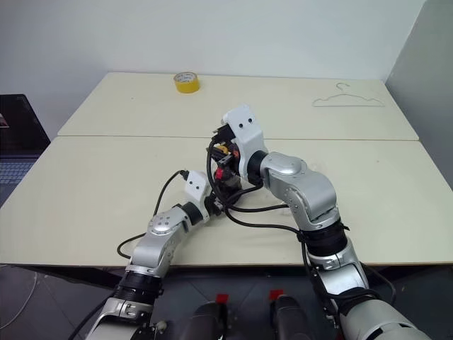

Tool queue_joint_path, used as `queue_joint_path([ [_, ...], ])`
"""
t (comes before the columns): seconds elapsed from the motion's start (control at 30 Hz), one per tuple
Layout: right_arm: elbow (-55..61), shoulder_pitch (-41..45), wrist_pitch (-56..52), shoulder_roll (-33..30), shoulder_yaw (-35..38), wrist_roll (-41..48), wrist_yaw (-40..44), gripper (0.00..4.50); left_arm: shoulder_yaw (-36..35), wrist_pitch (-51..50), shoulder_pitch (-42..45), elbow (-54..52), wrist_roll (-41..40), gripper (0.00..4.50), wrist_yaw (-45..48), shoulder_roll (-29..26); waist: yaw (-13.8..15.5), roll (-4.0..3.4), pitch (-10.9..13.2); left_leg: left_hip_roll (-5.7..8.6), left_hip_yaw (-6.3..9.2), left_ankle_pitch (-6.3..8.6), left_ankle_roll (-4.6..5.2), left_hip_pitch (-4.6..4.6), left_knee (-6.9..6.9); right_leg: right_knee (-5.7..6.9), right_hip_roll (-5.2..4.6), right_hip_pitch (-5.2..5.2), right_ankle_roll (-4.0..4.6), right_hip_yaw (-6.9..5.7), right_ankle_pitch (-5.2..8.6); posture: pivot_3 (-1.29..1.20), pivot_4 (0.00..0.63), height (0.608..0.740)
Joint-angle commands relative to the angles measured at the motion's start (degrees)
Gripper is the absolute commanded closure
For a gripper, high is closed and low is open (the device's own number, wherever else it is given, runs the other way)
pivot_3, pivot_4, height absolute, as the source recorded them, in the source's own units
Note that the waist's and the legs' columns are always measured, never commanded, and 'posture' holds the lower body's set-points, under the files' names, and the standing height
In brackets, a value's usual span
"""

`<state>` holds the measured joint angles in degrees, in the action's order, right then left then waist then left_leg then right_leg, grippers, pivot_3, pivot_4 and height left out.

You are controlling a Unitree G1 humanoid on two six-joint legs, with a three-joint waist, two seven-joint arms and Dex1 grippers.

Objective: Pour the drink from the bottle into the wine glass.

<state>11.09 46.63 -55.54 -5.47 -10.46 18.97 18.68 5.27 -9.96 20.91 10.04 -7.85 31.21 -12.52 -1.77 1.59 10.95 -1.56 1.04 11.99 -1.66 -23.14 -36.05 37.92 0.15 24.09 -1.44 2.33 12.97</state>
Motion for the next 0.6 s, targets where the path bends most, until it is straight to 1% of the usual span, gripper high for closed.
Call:
queue_joint_path([
  [0.03,1.18,1.52,0.02,-0.20,-0.06,-0.16,0.36,3.25,0.66,-0.64,-0.72,-0.80,0.25,1.23,0.03,0.13,0.00,0.00,0.00,0.00,0.00,0.00,0.00,0.00,0.00,-0.01,0.00,0.00,0.00,0.00,0.00,0.00,0.150,0.740],
  [0.1,0.55,1.61,0.77,-1.07,-0.29,-0.18,1.56,3.25,0.63,-0.99,-0.76,-1.02,-0.04,1.23,0.28,0.06,0.00,0.00,0.00,0.00,0.00,0.00,0.00,0.00,0.00,-0.02,0.00,0.00,0.00,0.00,0.00,0.00,0.150,0.740],
  [0.2,-1.31,2.21,3.22,-4.43,-1.39,-0.25,6.39,3.25,0.76,-1.73,-0.73,-1.40,-0.43,1.23,1.00,-0.18,-0.01,0.00,0.00,0.00,0.00,0.00,0.00,-0.01,0.01,-0.05,0.00,-0.01,0.03,0.00,0.02,0.00,0.150,0.740],
  [0.3,-5.52,3.79,8.29,-9.61,-3.66,-0.83,14.91,3.25,0.78,-2.79,-0.81,-2.30,-1.09,1.23,2.21,-0.63,0.01,0.00,0.00,0.01,-0.01,0.00,0.00,-0.01,0.02,-0.11,0.00,-0.02,0.04,0.01,0.03,0.00,0.150,0.740],
  [0.37,-9.65,5.17,12.70,-11.93,-4.59,-1.37,20.13,3.25,0.92,-3.52,-1.01,-3.07,-1.41,1.23,3.08,-1.08,-0.03,0.00,0.00,0.02,-0.01,0.00,0.00,-0.02,0.03,-0.17,0.00,-0.03,0.03,0.00,0.03,0.00,0.150,0.740],
  [0.5,-18.05,7.68,22.19,-14.33,-5.93,-2.09,30.34,3.25,1.04,-5.67,-1.98,-5.61,-2.55,1.23,4.59,-2.08,-0.13,0.00,0.00,-0.01,-0.03,0.01,0.01,-0.01,0.10,-0.21,0.04,-0.02,0.02,0.01,0.02,0.00,0.150,0.740],
  [0.6,-24.49,9.70,28.30,-15.25,-7.03,-1.88,39.57,3.25,1.04,-7.32,-2.99,-7.97,-3.07,1.23,5.11,-2.77,-0.15,0.00,0.00,-0.04,-0.02,0.02,0.02,-0.01,0.15,-0.24,0.11,-0.01,0.02,0.02,0.02,0.00,0.150,0.740],
])
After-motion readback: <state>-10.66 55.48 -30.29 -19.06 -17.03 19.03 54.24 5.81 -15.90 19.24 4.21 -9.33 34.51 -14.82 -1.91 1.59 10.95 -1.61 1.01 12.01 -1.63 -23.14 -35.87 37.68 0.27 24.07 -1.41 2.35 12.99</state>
